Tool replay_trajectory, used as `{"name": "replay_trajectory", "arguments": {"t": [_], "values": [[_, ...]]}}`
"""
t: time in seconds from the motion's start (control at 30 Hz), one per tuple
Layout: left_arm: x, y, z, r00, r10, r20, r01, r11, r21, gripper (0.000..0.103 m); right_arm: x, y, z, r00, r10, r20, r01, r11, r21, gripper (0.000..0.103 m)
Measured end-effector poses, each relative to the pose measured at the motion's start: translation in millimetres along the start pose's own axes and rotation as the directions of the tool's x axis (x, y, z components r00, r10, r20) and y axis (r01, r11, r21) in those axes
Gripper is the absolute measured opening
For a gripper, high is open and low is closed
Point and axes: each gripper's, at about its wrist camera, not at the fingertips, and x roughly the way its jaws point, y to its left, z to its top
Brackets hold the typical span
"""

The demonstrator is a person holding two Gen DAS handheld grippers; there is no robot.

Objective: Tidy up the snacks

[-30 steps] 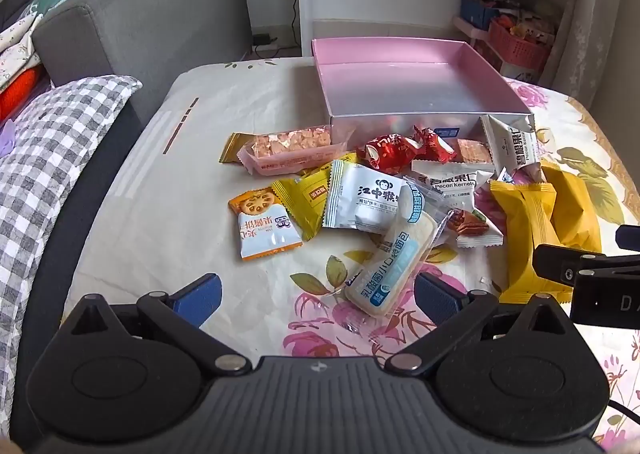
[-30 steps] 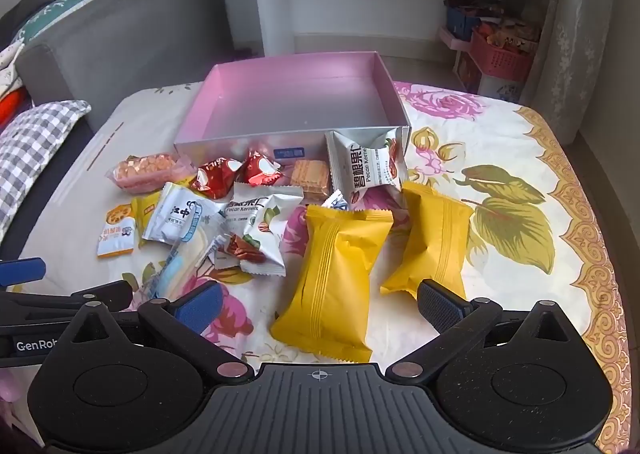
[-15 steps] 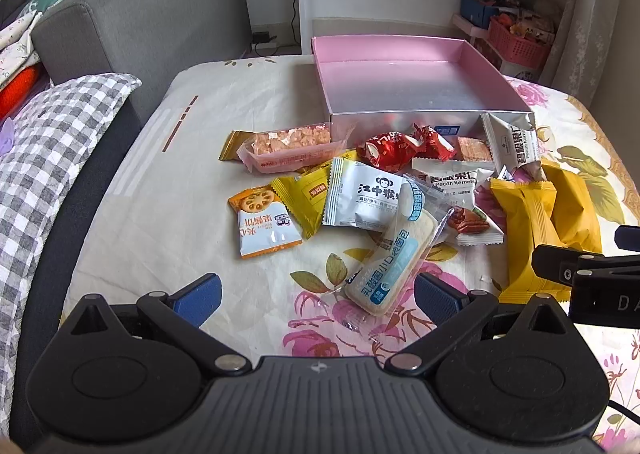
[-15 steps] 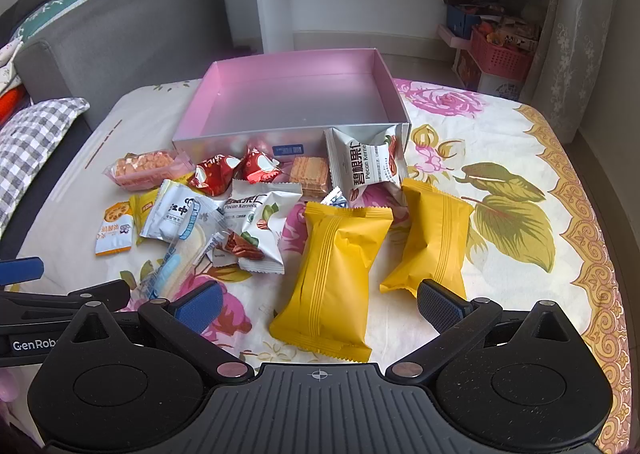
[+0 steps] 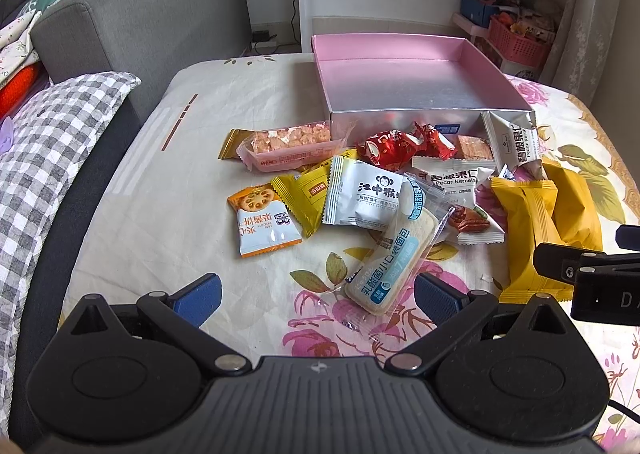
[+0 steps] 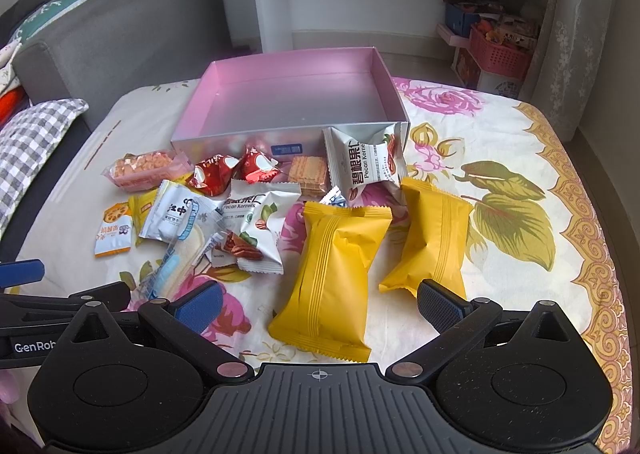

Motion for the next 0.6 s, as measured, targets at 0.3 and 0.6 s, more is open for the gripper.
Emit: {"name": "replay_trajectory", "arguments": {"t": [0.3, 0.6], "values": [[0.5, -0.2, -1.4, 1.000, -0.001, 0.000, 0.001, 1.000, 0.001, 0.103, 0.2, 0.1, 0.6, 1.000, -0.005, -0.001, 0.005, 1.000, 0.001, 0.103], [4.4, -0.6, -4.0, 1.000, -0.010, -0.003, 0.010, 1.000, 0.001, 0.103, 0.7, -4.2, 0.0, 1.000, -0.006, 0.003, 0.006, 1.000, 0.004, 0.103]]}}
